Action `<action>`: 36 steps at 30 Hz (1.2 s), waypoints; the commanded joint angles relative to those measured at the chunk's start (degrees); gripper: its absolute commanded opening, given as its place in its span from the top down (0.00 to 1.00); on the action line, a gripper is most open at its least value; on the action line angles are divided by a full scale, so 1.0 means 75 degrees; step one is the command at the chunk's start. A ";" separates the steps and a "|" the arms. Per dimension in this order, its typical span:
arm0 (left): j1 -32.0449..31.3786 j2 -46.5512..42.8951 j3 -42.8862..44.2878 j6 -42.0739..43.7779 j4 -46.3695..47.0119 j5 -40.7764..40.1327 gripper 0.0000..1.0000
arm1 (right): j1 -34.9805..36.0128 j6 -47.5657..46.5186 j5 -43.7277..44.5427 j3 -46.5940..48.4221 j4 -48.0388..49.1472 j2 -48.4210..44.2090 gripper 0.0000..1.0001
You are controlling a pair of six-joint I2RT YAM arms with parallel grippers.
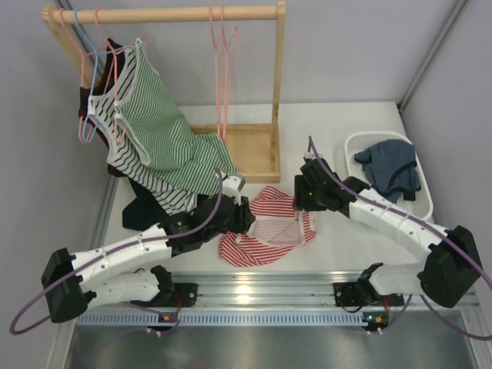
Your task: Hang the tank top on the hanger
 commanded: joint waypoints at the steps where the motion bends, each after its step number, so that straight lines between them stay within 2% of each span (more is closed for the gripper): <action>1: 0.0019 -0.0556 -0.0027 0.0369 -0.0108 0.0552 0.59 | 0.0011 0.0037 0.0180 0.0323 0.0079 -0.0415 0.47; 4: 0.0019 -0.0930 -0.0144 0.0533 -0.0448 0.0728 0.57 | 0.0011 0.0072 0.0309 0.0393 -0.0014 -0.0532 0.35; 7: 0.0019 -0.1411 -0.0156 0.0616 -0.0741 0.1021 0.56 | 0.0011 0.0072 0.0426 0.0487 -0.0143 -0.0579 0.28; 14: -0.0028 -0.2663 -0.0191 0.0781 -0.1141 0.3339 0.57 | 0.0011 0.0177 0.0485 0.0558 -0.0319 -0.0977 0.25; 17: -0.0017 -0.3226 0.0414 0.0476 -0.1128 0.3366 0.57 | -0.0106 0.0201 0.0322 0.0534 -0.0308 -0.1095 0.25; 19: -0.0028 -0.3275 0.1036 0.0475 -0.1280 0.2749 0.57 | -0.0141 0.0189 0.0274 0.0675 -0.0354 -0.1119 0.25; 20: -0.0028 -0.3124 0.1781 0.0557 -0.1408 0.2570 0.57 | -0.0141 0.0177 0.0227 0.0722 -0.0366 -0.1119 0.25; 22: -0.0028 -0.2855 0.2570 0.0744 -0.1491 0.2009 0.57 | -0.0141 0.0037 0.0239 0.0874 -0.0390 -0.1095 0.24; 25: -0.0028 -0.2059 0.4000 0.1037 -0.1748 0.0265 0.57 | -0.0200 -0.0174 0.0227 0.1073 -0.0390 -0.0932 0.24; 26: -0.0028 -0.1569 0.4688 0.1119 -0.1865 -0.0796 0.57 | -0.0211 -0.0209 0.0204 0.1108 -0.0390 -0.0908 0.24; 29: -0.0016 -0.0597 0.5536 0.1657 -0.1808 -0.2488 0.57 | -0.0247 -0.0408 0.0180 0.1214 -0.0366 -0.0826 0.24; 30: -0.0016 -0.0325 0.6049 0.1879 -0.1576 -0.3353 0.57 | -0.0282 -0.0478 0.0180 0.1237 -0.0343 -0.0837 0.24; 32: 0.0007 0.0493 0.6602 0.2676 -0.1201 -0.4225 0.56 | -0.0317 -0.0549 0.0006 0.1214 -0.0250 -0.0837 0.24; 34: 0.0332 0.1023 0.7001 0.3215 -0.0802 -0.4404 0.55 | -0.0341 -0.0643 -0.0135 0.1203 -0.0191 -0.0803 0.24; 35: 0.0556 0.1571 0.7595 0.3171 -0.0905 -0.4346 0.55 | -0.0340 -0.0666 -0.0171 0.1191 -0.0156 -0.0791 0.24; 36: 0.1300 0.1866 0.7973 0.3008 -0.1126 -0.3673 0.55 | -0.0352 -0.0701 -0.0206 0.1156 -0.0132 -0.0779 0.25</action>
